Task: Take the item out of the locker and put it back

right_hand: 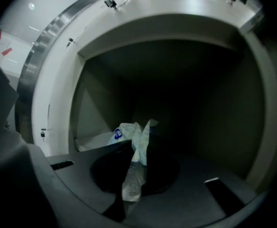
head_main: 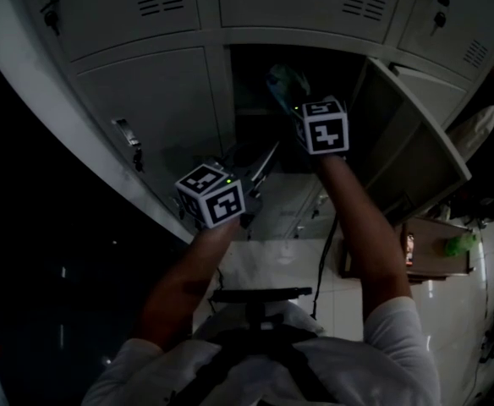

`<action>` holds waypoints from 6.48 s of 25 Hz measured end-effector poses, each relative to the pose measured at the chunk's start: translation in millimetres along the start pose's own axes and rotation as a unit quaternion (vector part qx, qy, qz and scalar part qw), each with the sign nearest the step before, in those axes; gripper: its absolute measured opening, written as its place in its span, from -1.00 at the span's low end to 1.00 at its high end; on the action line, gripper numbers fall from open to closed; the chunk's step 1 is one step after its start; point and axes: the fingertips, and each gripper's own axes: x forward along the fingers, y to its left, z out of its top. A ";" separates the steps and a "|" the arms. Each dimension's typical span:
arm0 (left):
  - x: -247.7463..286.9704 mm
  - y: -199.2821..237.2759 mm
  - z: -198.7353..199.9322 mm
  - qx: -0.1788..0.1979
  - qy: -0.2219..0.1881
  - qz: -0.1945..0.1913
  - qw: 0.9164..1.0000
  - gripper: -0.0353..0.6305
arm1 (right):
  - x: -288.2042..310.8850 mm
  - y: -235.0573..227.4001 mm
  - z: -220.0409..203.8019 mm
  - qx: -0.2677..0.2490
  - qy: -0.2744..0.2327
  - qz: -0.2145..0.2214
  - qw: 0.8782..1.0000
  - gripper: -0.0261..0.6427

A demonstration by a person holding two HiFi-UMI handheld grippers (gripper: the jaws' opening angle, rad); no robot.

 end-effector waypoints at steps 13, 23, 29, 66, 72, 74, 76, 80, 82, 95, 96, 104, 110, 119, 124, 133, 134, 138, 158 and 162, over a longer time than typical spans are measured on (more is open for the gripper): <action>-26.7 -37.2 6.2 -0.010 -0.027 -0.028 0.999 -0.90 | -83.7 19.0 10.0 -0.012 -0.049 0.015 0.999 -0.94; -51.6 -58.6 -2.3 -0.024 -0.020 -0.036 0.999 -0.90 | -136.8 34.9 2.2 -0.026 -0.067 0.022 0.997 -0.94; -65.5 -61.8 -10.7 -0.035 -0.015 -0.028 0.999 -0.90 | -158.0 39.2 -13.1 -0.014 -0.065 0.023 0.998 -0.94; -115.0 -78.4 -77.3 -0.131 0.023 -0.018 0.991 -0.90 | -231.6 68.6 -116.0 0.081 -0.010 0.037 0.996 -0.94; -116.7 -79.9 -79.6 -0.134 0.023 -0.015 0.991 -0.90 | -240.2 69.2 -118.2 0.086 -0.007 0.040 0.995 -0.94; -117.8 -79.2 -81.6 -0.136 0.025 -0.014 0.990 -0.90 | -239.6 69.8 -119.1 0.081 -0.012 0.044 0.996 -0.94; -118.6 -79.2 -83.3 -0.138 0.028 -0.015 0.990 -0.90 | -239.0 70.2 -120.5 0.079 -0.014 0.048 0.996 -0.94; -117.0 -81.7 -82.6 -0.134 0.029 -0.019 0.990 -0.90 | -239.8 69.6 -122.9 0.087 -0.003 0.042 0.995 -0.94; -116.3 -82.8 -83.3 -0.129 0.034 -0.021 0.991 -0.90 | -239.8 69.0 -123.9 0.089 0.003 0.039 0.995 -0.94; -114.7 -78.4 -80.0 -0.149 0.016 -0.022 0.988 -0.90 | -231.8 64.4 -121.7 0.089 0.001 0.036 0.995 -0.94; -114.8 -76.9 -78.7 -0.147 0.014 -0.021 0.989 -0.90 | -230.3 63.7 -120.6 0.088 0.000 0.036 0.995 -0.94; -111.9 -62.6 -68.2 -0.129 0.010 -0.010 0.992 -0.90 | -199.3 46.3 -93.7 0.037 -0.012 0.030 0.999 -0.94; -98.8 -50.2 -53.7 -0.098 0.014 -0.009 0.995 -0.90 | -160.6 30.5 -64.3 0.011 -0.032 0.018 0.999 -0.94; -80.3 -35.3 -32.6 -0.077 0.006 -0.015 0.997 -0.90 | -117.7 17.9 -34.6 -0.010 -0.039 0.004 0.999 -0.94; -68.8 -27.1 -25.4 -0.071 0.005 -0.019 0.997 -0.90 | -86.9 15.4 -14.4 -0.016 -0.038 -0.005 0.999 -0.94; -43.6 -16.4 -10.1 -0.055 0.006 -0.031 0.998 -0.90 | -21.0 -2.8 8.7 -0.044 -0.009 -0.039 0.998 -0.94; -41.8 -15.3 -8.1 -0.054 0.005 -0.031 0.998 -0.90 | -14.4 -6.3 9.4 -0.049 -0.004 -0.047 0.998 -0.94; -37.8 -12.7 -5.2 -0.054 0.006 -0.032 0.998 -0.90 | 9.5 -17.1 5.0 -0.065 0.022 -0.072 0.995 -0.89; -36.4 -2.5 -6.3 -0.060 0.013 -0.020 0.998 -0.90 | 39.3 -12.1 -9.5 -0.053 0.042 -0.054 0.996 -0.43; -34.3 -5.0 -5.3 -0.062 0.006 -0.024 0.998 -0.90 | 37.3 -14.8 -12.6 -0.047 0.038 -0.053 0.997 -0.32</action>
